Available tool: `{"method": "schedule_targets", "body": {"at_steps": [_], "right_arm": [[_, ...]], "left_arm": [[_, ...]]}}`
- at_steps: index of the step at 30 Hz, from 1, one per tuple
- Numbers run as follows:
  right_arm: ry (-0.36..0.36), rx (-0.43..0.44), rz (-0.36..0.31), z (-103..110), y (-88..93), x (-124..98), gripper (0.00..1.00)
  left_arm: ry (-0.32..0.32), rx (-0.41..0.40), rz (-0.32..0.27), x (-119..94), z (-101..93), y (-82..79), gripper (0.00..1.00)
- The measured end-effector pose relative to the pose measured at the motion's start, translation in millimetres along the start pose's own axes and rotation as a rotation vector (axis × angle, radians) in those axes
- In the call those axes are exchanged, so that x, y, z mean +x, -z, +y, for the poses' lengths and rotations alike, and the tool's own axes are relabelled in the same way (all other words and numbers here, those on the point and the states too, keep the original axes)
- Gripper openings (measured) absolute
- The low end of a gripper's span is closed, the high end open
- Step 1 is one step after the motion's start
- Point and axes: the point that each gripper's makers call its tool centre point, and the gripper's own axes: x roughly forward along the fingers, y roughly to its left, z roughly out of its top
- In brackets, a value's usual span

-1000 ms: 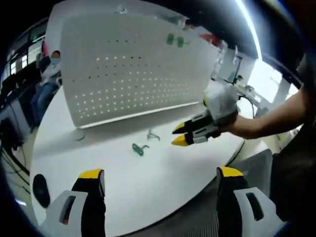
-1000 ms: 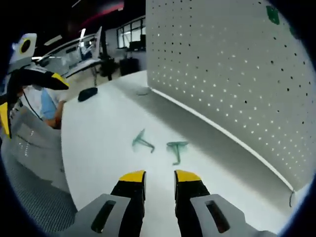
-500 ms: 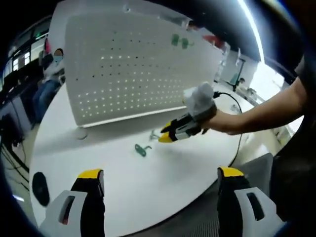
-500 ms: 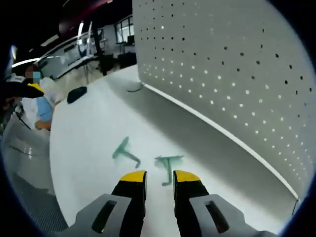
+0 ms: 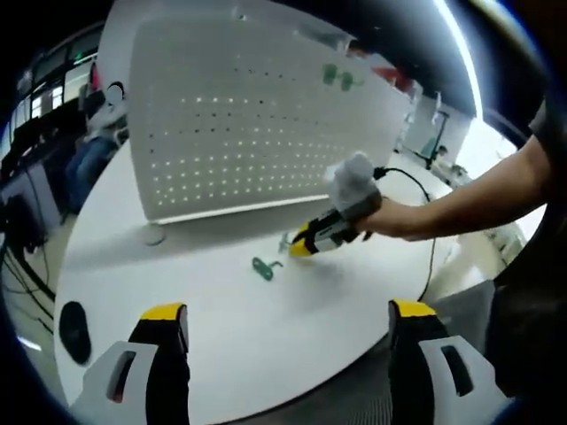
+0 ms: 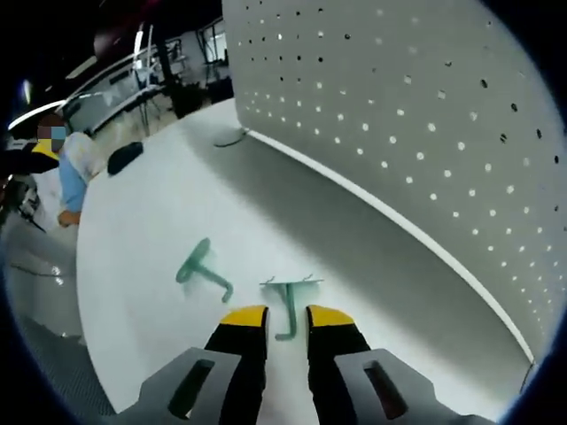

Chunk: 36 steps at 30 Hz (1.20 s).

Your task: Insert the hook assembly into the mounting plate slot until the hook locks in place.

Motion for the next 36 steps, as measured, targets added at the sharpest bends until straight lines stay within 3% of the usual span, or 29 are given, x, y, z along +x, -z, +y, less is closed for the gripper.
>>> {"method": "schedule_targets", "body": {"at_steps": [6, 9, 18, 36], "right_arm": [[0.004, -0.012, 0.004, -4.1, -1.4, 0.4, 0.08], [-0.004, -0.006, 0.016, -1.2, -0.6, 0.4, 0.01], [0.013, 0.024, 0.002, -4.2, -0.8, -2.9, 0.0], [0.047, 0.155, -0.124, -23.7, -27.5, -39.1, 0.0]], "left_arm": [[-0.001, 0.001, 0.005, 1.2, 1.0, -0.6, 0.94], [0.002, 0.005, 0.006, 1.6, -0.2, -1.0, 0.94], [-0.001, 0.004, 0.004, 0.5, 0.2, -0.4, 0.93], [-0.001, 0.032, -0.028, -0.7, -3.8, -16.3, 0.93]]}}
